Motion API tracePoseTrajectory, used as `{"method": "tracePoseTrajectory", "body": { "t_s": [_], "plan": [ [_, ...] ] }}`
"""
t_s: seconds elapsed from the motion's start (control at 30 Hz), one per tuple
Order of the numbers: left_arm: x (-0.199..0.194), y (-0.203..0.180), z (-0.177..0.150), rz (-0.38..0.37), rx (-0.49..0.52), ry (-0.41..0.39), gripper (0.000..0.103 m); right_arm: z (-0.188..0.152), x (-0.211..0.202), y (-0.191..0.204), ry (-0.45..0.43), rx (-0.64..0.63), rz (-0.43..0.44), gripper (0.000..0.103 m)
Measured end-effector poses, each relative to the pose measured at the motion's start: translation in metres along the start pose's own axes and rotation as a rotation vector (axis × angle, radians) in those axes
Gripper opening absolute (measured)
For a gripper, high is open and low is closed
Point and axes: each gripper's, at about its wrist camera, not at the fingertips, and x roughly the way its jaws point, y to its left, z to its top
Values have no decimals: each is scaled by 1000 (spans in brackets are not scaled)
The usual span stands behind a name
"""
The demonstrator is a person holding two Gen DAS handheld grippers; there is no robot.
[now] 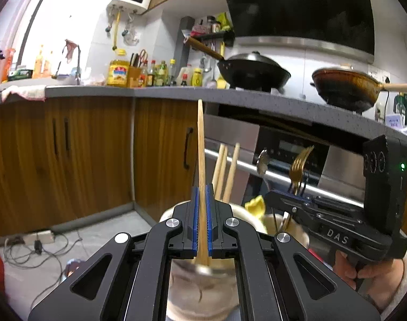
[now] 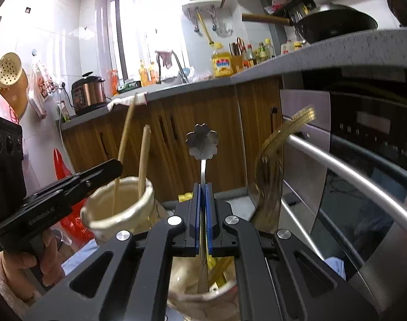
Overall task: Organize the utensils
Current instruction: 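Carry chopstick with left gripper to taller pot while right carries flower-head spoon to smaller pot, then open both grippers to release the chopstick and the flower-head spoon into the pots, then withdraw both tools from the pot back over the cloth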
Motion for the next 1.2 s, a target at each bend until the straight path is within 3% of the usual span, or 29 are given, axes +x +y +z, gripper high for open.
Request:
{"method": "tracePoseTrajectory", "body": {
  "t_s": [0.27, 0.37, 0.5, 0.57, 0.73, 0.9, 1.03, 1.2],
  "plan": [
    [-10, 1, -4, 4, -4, 28, 11, -3, -11, -3, 21, 24, 9, 5],
    [-15, 0, -3, 15, 0, 32, 17, -4, -20, -2, 17, 24, 10, 20],
    [-27, -3, -2, 45, 6, 53, 27, -10, -41, 1, 22, 17, -1, 23],
    [-33, -4, -2, 44, 2, 60, 33, -12, -51, 3, 32, 8, -6, 31],
    [-49, -9, -7, 57, 10, 83, 49, -24, -74, 6, 89, 2, -16, 55],
    [-68, -13, -19, 66, 11, 113, 66, -42, -90, 13, 157, -13, -13, 71],
    [-87, -19, -28, 87, 34, 116, 81, -53, -101, 19, 179, -39, -27, 79],
    [-112, -19, -38, 105, 42, 125, 92, -68, -109, 28, 207, -77, -49, 88]
  ]
}}
